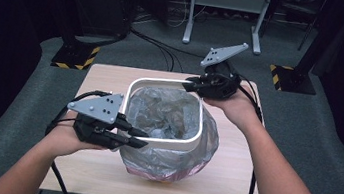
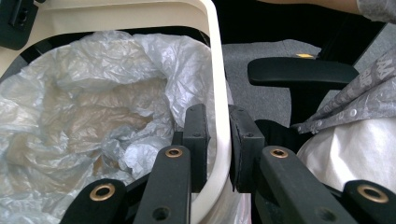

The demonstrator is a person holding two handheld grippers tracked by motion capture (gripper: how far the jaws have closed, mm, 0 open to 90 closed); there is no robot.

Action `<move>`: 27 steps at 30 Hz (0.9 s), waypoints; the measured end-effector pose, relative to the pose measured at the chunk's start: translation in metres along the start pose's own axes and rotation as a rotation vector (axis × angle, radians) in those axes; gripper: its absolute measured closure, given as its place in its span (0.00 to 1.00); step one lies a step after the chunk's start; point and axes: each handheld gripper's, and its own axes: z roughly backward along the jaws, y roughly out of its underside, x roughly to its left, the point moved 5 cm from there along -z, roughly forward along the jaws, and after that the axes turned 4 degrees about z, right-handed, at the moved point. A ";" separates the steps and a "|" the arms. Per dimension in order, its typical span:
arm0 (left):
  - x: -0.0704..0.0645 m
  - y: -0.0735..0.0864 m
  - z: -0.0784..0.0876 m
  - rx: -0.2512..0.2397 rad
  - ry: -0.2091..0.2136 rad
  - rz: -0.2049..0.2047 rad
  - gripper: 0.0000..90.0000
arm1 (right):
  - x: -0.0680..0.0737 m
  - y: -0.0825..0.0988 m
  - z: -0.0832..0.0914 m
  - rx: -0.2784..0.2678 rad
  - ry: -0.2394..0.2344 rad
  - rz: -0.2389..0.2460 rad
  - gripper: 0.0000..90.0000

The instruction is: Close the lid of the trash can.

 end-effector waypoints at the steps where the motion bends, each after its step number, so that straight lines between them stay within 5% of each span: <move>1: 0.001 0.001 0.000 -0.002 0.002 -0.001 0.88 | 0.000 0.000 0.000 0.002 0.001 0.000 0.86; 10: 0.002 0.005 -0.001 -0.024 0.015 0.006 0.88 | 0.001 0.002 -0.001 0.009 0.006 -0.001 0.86; 27: 0.000 0.006 -0.008 0.009 0.016 -0.006 0.88 | 0.002 0.009 0.000 0.000 0.015 0.002 0.86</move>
